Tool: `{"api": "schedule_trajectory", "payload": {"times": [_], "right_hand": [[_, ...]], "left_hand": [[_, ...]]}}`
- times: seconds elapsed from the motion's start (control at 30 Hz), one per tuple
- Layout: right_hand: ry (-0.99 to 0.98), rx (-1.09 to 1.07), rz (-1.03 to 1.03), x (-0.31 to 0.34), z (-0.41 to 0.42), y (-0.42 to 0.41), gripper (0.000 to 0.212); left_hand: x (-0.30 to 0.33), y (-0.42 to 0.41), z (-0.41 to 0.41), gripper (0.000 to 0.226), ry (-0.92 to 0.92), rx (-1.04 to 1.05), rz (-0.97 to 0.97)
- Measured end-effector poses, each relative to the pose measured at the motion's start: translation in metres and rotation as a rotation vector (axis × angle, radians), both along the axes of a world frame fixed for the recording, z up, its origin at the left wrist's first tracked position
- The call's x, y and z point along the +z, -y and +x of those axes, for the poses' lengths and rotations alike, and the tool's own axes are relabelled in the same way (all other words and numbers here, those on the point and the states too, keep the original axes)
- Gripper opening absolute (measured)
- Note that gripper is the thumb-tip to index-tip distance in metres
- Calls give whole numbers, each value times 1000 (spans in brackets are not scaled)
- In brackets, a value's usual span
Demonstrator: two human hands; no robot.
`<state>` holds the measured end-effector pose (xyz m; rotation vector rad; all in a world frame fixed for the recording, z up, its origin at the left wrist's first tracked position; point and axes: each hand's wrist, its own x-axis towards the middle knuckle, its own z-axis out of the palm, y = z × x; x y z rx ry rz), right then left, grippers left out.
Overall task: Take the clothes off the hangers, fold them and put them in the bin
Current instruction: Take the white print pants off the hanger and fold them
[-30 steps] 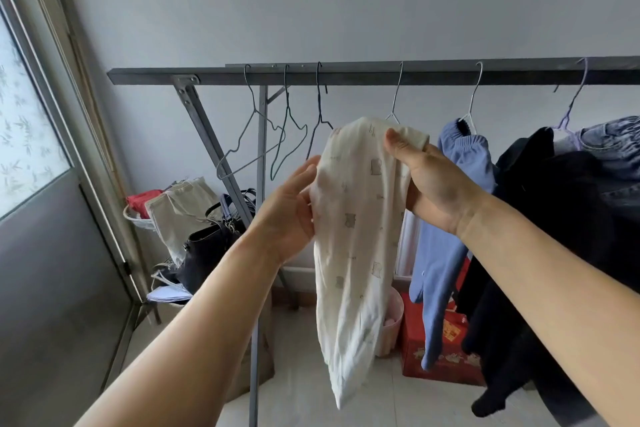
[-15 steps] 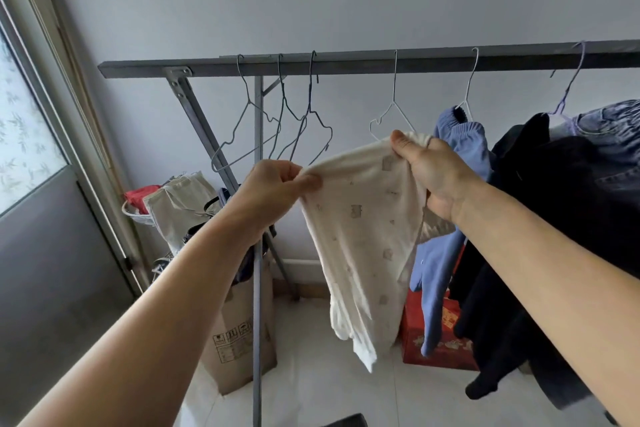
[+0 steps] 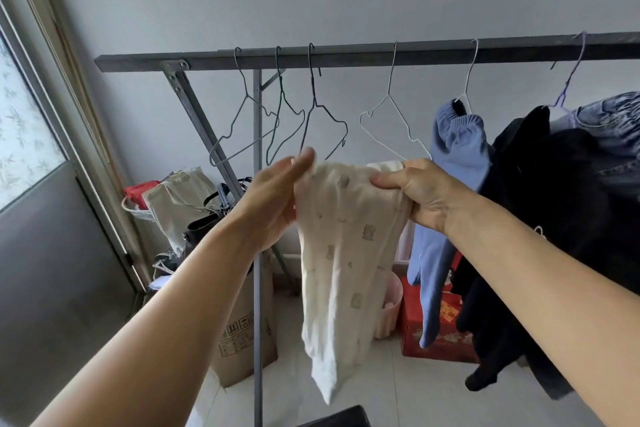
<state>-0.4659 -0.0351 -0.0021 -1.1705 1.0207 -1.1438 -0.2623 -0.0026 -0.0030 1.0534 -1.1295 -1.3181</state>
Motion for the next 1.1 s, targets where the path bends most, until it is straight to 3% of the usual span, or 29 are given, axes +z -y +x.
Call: {"api": "schedule_trajectory", "payload": {"times": [0.07,0.1,0.13,0.2,0.3,0.37,0.43,0.5,0.57,0.63,0.73,0.87,0.9,1.0,1.1], "right_hand": [[67,-44,18,0,4,1,4],[123,-51,31,0,6,0,3],[172,-29,45,-1,7,-1,2],[174,120,52,-5,6,-6,24],[-144,243,-7,-14,5,-11,69],[-247,76,-98,-11,7,-11,61],[-209,-60,-140,-6,9,-10,52],[-167,-126,-149,-4,9,-7,64],[-210,-174,-182,-5,8,-6,82],[-235,-149,-212,-4,8,-6,68],[-166,-67,-170,1,6,-8,21],[-60,52,-152,6,-1,-7,20],[-75,74,-164,7,-2,-7,25],[-278,28,-247,5,-3,-9,37],[-543,-84,-373,3,-4,-12,25]], "left_hand": [[-6,-4,1,95,313,-40,41],[-10,-5,0,96,382,-35,40],[-11,-5,-1,90,382,-9,11],[-6,-6,-4,74,237,32,-61],[5,-3,-3,53,23,56,-125],[7,-4,0,61,-28,-40,-151],[6,-6,3,80,-3,-179,-156],[4,-3,4,91,168,-184,-166],[7,0,6,83,354,-108,-193],[14,-1,8,54,423,-39,-182],[20,-2,10,21,438,62,-144],[20,2,13,15,282,78,-88],[20,3,14,25,279,44,-91],[16,5,16,52,525,10,-152],[16,5,14,29,915,106,-272]]}}
